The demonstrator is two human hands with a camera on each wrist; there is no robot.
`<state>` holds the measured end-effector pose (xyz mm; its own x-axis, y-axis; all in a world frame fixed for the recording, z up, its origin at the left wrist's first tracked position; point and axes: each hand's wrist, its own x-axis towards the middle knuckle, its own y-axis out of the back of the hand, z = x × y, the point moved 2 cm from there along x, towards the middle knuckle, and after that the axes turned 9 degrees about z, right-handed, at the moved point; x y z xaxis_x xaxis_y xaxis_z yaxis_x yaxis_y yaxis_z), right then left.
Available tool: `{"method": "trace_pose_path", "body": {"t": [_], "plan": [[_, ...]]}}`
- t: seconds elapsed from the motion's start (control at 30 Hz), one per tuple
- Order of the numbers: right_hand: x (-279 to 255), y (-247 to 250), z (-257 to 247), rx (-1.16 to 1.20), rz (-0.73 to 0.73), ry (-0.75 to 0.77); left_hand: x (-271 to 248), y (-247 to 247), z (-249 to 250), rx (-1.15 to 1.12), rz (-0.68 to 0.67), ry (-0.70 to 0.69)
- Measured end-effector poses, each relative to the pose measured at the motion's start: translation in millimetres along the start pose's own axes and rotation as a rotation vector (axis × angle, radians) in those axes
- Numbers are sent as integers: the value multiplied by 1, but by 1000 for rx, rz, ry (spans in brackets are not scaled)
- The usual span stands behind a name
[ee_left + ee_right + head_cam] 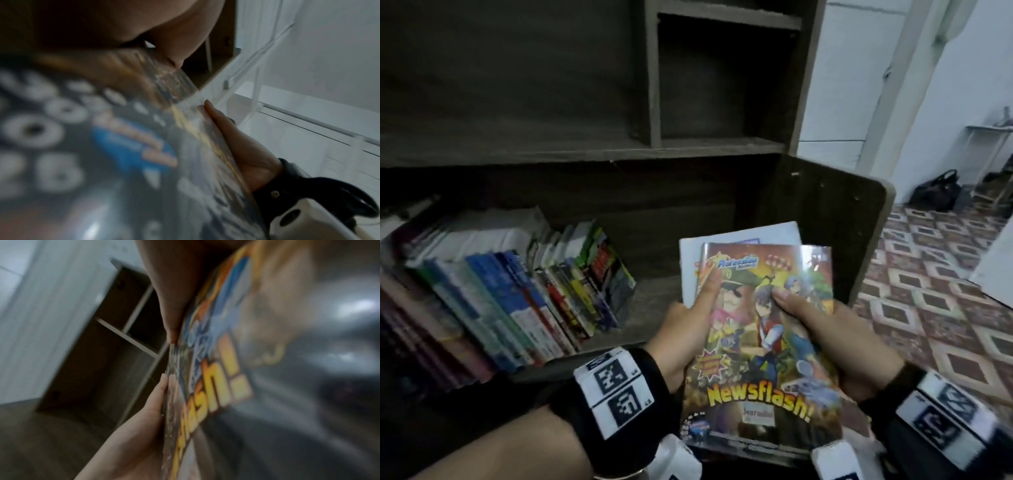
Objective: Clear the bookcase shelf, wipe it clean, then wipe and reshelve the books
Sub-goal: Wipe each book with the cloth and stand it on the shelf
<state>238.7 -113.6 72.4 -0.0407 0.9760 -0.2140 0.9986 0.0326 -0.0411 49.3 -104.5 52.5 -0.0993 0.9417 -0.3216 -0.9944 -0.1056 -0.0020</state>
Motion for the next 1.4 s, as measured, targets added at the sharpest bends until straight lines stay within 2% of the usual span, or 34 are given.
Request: {"method": "trace_pose_path", "body": {"t": [0.2, 0.33, 0.53, 0.63, 0.7, 0.77, 0.83, 0.9, 1.0, 1.1, 1.17, 1.23, 1.33, 1.4], "plan": [[123, -74, 41, -345, -22, -208, 87, 72, -51, 30, 347, 95], [186, -101, 54, -541, -12, -247, 132, 89, -58, 105, 446, 106], [257, -128, 63, -772, -51, -206, 208, 108, -63, 235, 539, 98], [281, -127, 67, -975, -46, -62, 231, 108, -72, 341, 541, 111], [293, -114, 67, -1221, 57, 109, 240, 107, -86, 392, 520, 115], [302, -97, 68, -1382, 167, 247, 241, 106, -96, 393, 513, 62], [312, -81, 81, -1487, 190, 303, 242, 108, -107, 383, 561, 35], [323, -73, 102, -1565, 119, 296, 234, 106, -106, 366, 572, 8], [334, -71, 126, -1581, 53, 276, 214, 104, -104, 302, 497, 4], [334, -72, 128, -1527, 113, 334, 198, 103, -107, 251, 422, 21], [330, -73, 128, -1459, 149, 347, 193, 101, -107, 185, 422, 1], [325, -71, 122, -1300, 245, 426, 196, 97, -108, 136, 444, 10], [315, -69, 104, -950, 414, 650, 206, 86, -109, 111, 469, -14], [305, -69, 90, -838, 407, 720, 213, 74, -106, 93, 468, -15]]}}
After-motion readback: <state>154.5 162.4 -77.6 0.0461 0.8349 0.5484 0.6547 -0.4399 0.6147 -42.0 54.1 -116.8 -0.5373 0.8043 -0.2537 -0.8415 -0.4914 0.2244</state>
